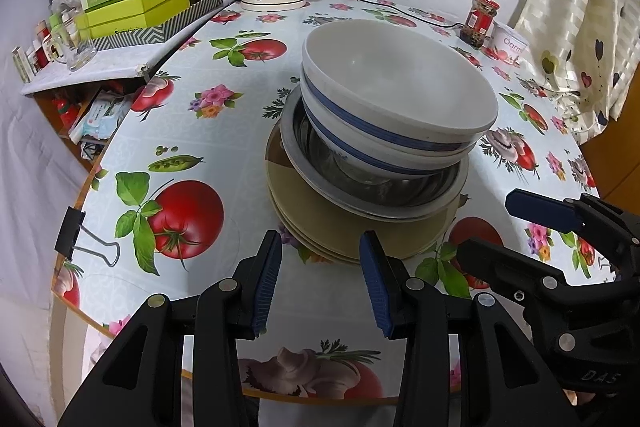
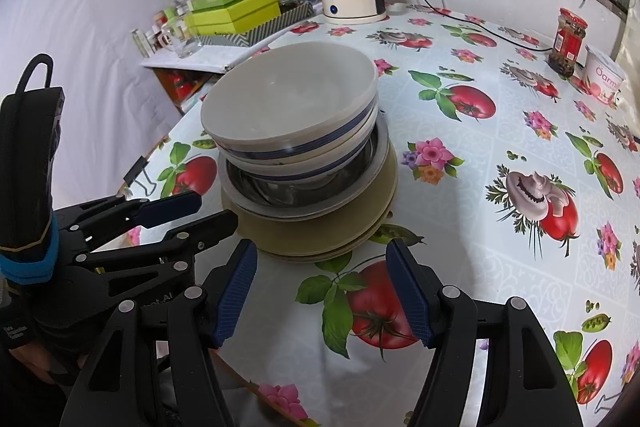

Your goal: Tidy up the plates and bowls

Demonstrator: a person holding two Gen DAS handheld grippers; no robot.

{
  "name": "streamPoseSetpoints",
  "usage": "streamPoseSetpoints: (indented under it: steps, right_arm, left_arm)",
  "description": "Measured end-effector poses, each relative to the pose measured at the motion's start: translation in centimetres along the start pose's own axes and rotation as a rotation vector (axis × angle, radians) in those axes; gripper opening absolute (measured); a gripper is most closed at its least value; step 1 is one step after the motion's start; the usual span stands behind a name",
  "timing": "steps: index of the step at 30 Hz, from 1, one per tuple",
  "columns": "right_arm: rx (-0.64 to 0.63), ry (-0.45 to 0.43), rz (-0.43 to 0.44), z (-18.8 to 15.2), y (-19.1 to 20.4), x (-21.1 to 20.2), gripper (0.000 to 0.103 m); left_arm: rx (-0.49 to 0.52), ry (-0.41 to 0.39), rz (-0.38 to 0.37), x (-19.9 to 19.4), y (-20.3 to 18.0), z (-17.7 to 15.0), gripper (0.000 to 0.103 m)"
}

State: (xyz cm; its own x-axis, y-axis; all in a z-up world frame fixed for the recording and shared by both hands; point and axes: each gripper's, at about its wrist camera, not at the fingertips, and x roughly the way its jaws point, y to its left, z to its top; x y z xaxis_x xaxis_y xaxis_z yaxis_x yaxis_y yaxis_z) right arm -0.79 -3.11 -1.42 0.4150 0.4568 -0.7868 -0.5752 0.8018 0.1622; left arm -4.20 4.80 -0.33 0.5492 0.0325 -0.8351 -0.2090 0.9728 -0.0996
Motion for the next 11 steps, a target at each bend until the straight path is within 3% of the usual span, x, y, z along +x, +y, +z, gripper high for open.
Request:
streamPoseSetpoints:
  steps: [11]
  right_arm:
    - [0.001, 0.000, 0.000, 0.15, 0.10, 0.04, 0.068]
  left_arm:
    - [-0.002, -0.004, -0.004, -0.04, 0.02, -0.04, 0.042]
